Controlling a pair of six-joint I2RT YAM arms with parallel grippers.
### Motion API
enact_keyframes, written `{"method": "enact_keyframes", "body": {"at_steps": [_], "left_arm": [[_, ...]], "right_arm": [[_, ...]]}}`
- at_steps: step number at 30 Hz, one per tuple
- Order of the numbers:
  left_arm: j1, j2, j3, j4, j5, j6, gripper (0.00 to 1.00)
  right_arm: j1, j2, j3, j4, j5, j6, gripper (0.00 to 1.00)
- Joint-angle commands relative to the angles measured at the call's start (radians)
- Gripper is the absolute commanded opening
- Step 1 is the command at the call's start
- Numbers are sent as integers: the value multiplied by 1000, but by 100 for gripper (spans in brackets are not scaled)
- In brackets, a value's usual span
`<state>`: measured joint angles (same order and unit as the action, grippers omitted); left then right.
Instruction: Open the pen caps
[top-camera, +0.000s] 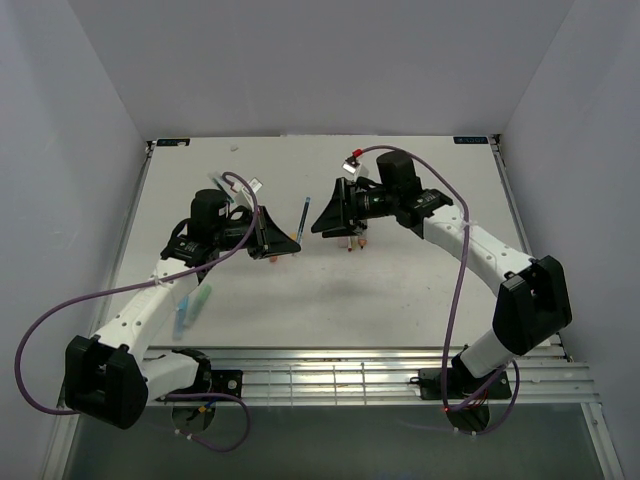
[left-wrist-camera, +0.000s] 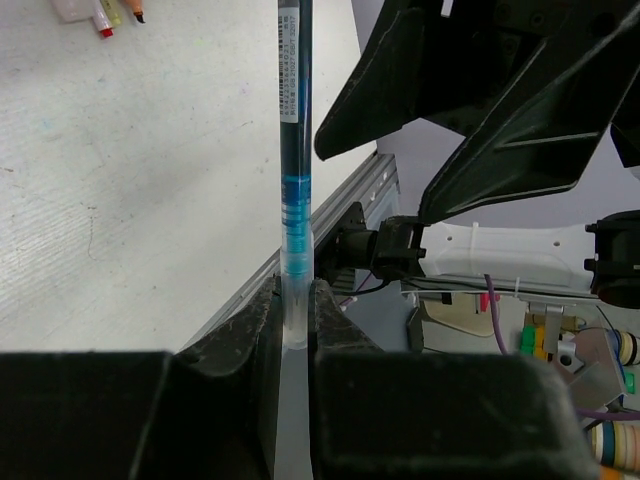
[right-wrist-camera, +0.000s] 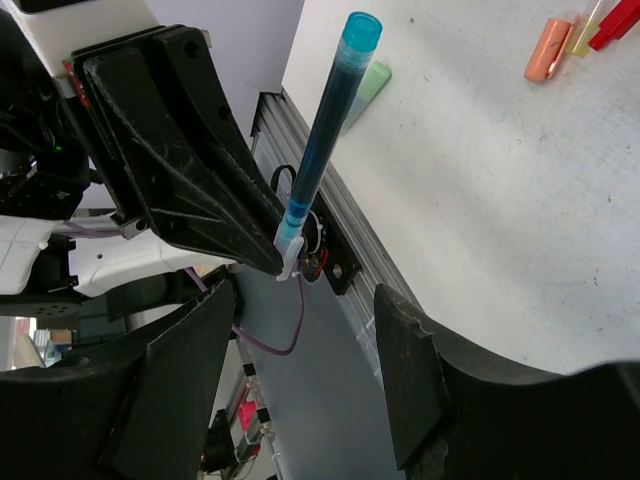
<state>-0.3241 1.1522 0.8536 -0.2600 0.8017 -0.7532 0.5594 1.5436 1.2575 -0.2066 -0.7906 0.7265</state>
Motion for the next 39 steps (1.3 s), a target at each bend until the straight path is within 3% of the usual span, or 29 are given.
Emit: {"method": "enact_keyframes", "body": {"at_steps": [1, 15, 18, 20, 23, 24, 25, 28, 30, 31, 34, 35, 39], "left_arm": [[-7, -8, 16, 28, 33, -5, 0], [-18, -40, -18, 42, 45, -34, 0], [-20, -43, -21, 50, 47, -41, 0], [-21, -42, -22, 53, 51, -44, 0], [-23, -42, -27, 56, 48, -44, 0], [-23, -42, -28, 56, 45, -44, 0], [-23, -42, -30, 56, 44, -44, 0], [-23, -37, -36, 53, 28, -44, 0], [-24, -32, -30, 1, -2, -22, 0], [-24, -23, -22, -37, -60, -3, 0], [-29, -6, 18, -195, -187, 55, 0], [-32, 1, 36, -265, -221, 64, 0], [-38, -2, 61, -346, -332, 80, 0]], "right_arm": [[23, 24, 25, 78, -24, 45, 64], [65, 133, 82, 141, -19, 114, 60], [77, 153, 89, 156, -22, 128, 54], [80, 164, 92, 151, -15, 133, 49], [86, 173, 91, 153, -19, 134, 33], [89, 174, 91, 153, -21, 134, 21], [89, 176, 88, 153, -19, 134, 16], [88, 174, 92, 112, 17, 120, 8], [88, 185, 155, 41, 85, 58, 8], [88, 208, 192, -79, 121, 28, 8], [92, 263, 409, -316, 340, -96, 8], [102, 307, 472, -462, 479, -125, 8], [106, 369, 651, -631, 746, -170, 8]]}}
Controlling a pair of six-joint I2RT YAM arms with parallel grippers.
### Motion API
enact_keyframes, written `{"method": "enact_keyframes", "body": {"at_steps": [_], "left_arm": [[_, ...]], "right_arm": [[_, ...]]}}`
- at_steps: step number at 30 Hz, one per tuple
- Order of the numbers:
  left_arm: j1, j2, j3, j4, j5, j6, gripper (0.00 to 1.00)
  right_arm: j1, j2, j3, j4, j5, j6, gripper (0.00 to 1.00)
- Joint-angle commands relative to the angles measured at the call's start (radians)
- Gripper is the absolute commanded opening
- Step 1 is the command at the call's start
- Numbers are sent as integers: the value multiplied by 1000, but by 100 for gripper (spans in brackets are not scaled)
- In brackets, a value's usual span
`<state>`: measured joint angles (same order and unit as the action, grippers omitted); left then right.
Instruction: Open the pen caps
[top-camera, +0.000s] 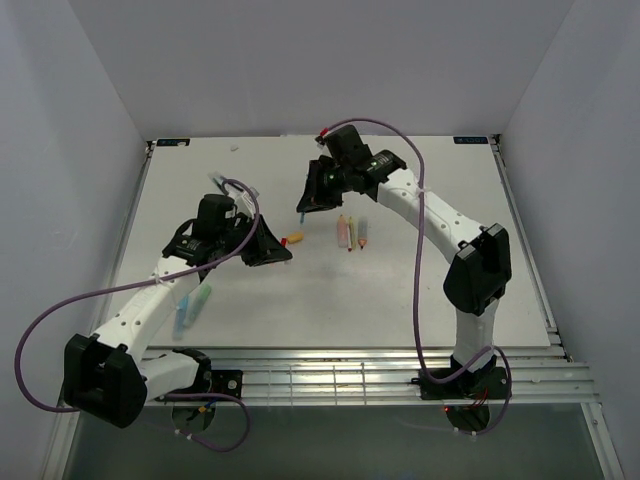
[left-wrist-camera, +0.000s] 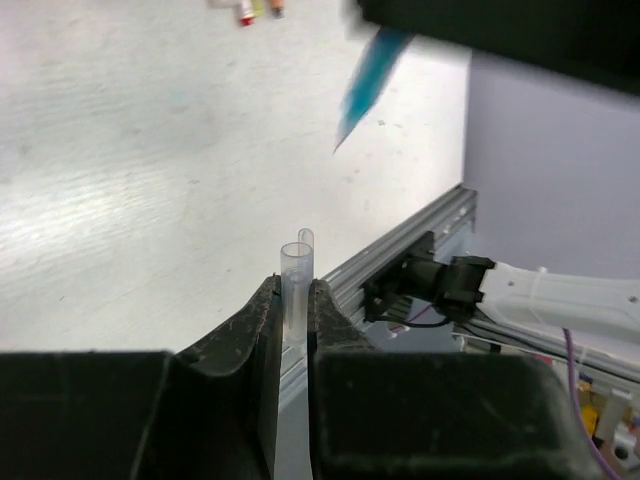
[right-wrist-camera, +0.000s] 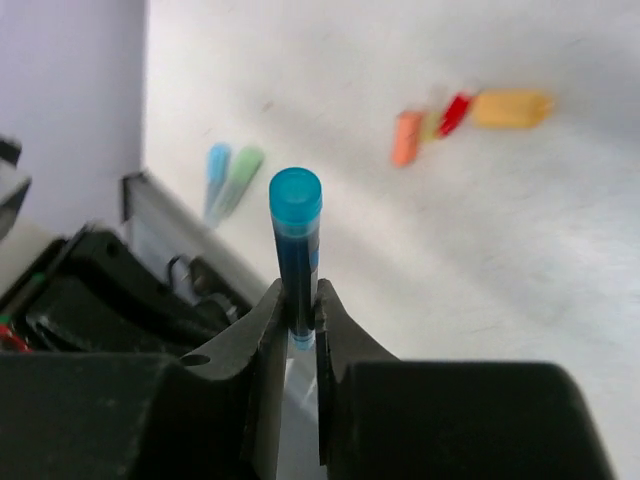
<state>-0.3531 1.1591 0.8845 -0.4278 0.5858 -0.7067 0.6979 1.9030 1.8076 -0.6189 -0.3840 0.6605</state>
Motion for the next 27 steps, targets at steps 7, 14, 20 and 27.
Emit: {"method": "enact_keyframes", "body": {"at_steps": [7, 14, 20, 27], "left_arm": [[-32, 17, 73, -212, -193, 61, 0], [-32, 97, 91, -250, -328, 85, 0], [3, 190, 80, -212, -463, 76, 0], [45, 292, 28, -91, -468, 62, 0]], "right_arm": [[-57, 59, 177, -255, 468, -127, 8], [-204, -11, -5, -229, 329, -189, 8], [-302, -56, -180, -202, 291, -246, 8], [-354, -30, -286, -153, 223, -279, 8]]}}
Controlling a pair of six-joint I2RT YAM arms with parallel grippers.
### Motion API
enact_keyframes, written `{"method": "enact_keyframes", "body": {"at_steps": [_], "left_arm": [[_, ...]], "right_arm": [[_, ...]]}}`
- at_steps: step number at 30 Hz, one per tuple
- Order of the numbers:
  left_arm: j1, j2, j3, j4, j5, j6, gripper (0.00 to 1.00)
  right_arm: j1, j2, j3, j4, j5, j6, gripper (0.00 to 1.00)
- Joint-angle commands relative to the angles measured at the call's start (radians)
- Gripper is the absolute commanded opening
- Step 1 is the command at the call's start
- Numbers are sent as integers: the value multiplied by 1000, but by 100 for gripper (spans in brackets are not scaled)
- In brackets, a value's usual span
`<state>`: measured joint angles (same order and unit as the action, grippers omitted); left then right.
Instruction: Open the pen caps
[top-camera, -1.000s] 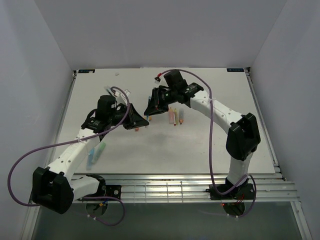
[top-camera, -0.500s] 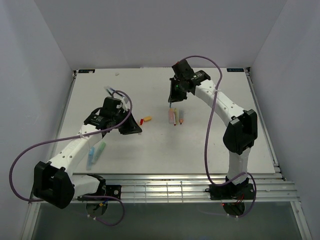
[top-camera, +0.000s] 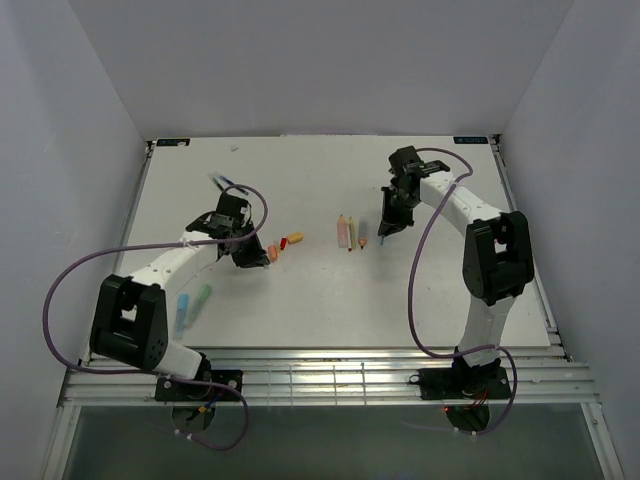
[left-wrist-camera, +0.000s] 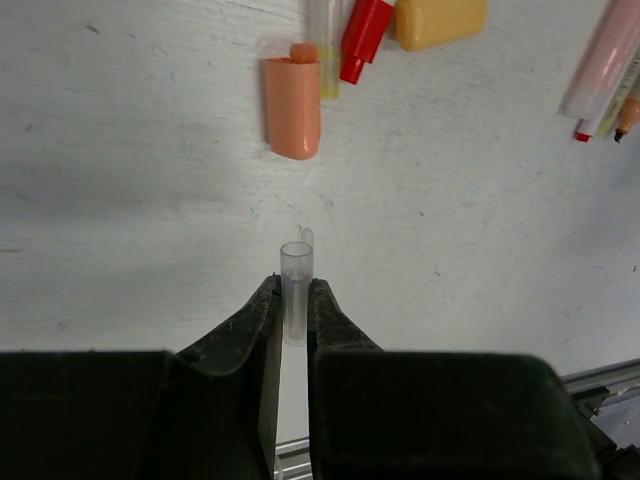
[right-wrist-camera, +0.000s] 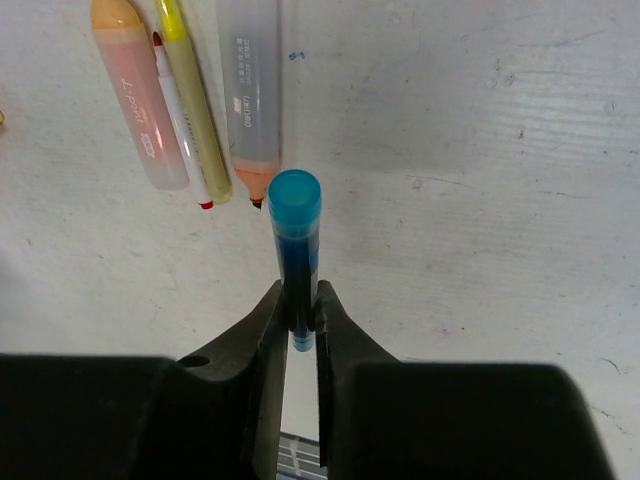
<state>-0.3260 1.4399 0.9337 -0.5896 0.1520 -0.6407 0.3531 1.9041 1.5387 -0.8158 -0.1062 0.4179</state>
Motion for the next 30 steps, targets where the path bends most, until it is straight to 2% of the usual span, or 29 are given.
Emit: {"method": "enact_keyframes", "body": {"at_steps": [1, 12, 26, 30], "left_arm": [[22, 23, -25, 83, -34, -4, 0], [123, 165, -16, 143, 12, 42, 0], [130, 274, 22, 209, 112, 44, 0], [130, 281, 33, 211, 113, 45, 8]], "right_arm": [[-11, -13, -18, 46, -56, -44, 8], [-23, 91, 1, 90, -90, -67, 9], [-31, 171, 24, 121, -115, -82, 16], [-32, 190, 32, 125, -128, -88, 22]]}}
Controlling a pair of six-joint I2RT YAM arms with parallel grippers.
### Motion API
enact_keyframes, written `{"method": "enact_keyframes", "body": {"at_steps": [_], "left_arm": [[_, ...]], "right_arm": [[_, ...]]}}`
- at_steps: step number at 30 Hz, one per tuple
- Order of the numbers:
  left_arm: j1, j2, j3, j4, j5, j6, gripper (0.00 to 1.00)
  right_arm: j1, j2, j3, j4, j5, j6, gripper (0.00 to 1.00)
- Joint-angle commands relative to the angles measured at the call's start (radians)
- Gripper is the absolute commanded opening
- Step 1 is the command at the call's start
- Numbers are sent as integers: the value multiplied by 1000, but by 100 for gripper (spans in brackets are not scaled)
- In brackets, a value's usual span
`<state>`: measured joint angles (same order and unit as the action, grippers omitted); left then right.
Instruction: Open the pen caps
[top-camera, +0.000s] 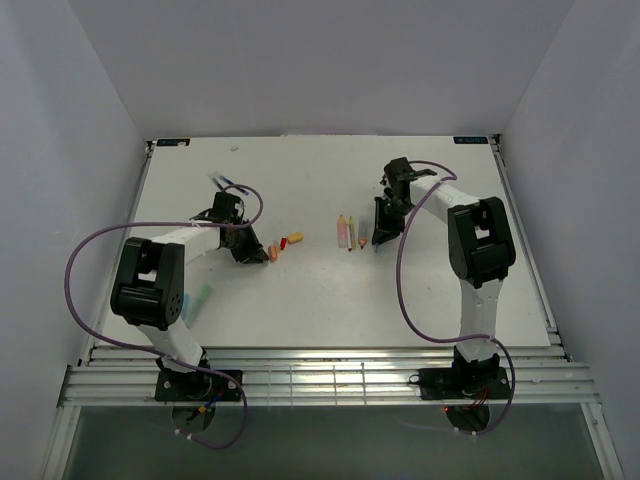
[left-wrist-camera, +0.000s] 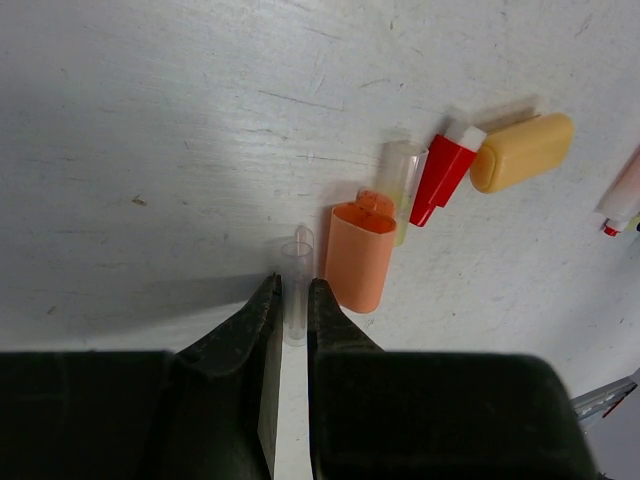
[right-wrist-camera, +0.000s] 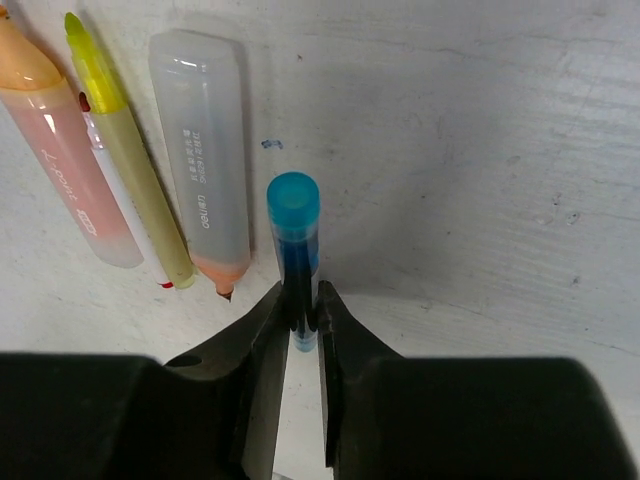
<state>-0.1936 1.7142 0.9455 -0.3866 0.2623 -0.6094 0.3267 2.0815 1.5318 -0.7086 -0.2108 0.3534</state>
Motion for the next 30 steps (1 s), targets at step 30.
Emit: {"method": "enact_keyframes", "body": {"at_steps": [30], "left_arm": [[29, -59, 258, -216, -175, -15, 51]], "right_arm": [[57, -356, -137, 5, -94, 4, 44]]}}
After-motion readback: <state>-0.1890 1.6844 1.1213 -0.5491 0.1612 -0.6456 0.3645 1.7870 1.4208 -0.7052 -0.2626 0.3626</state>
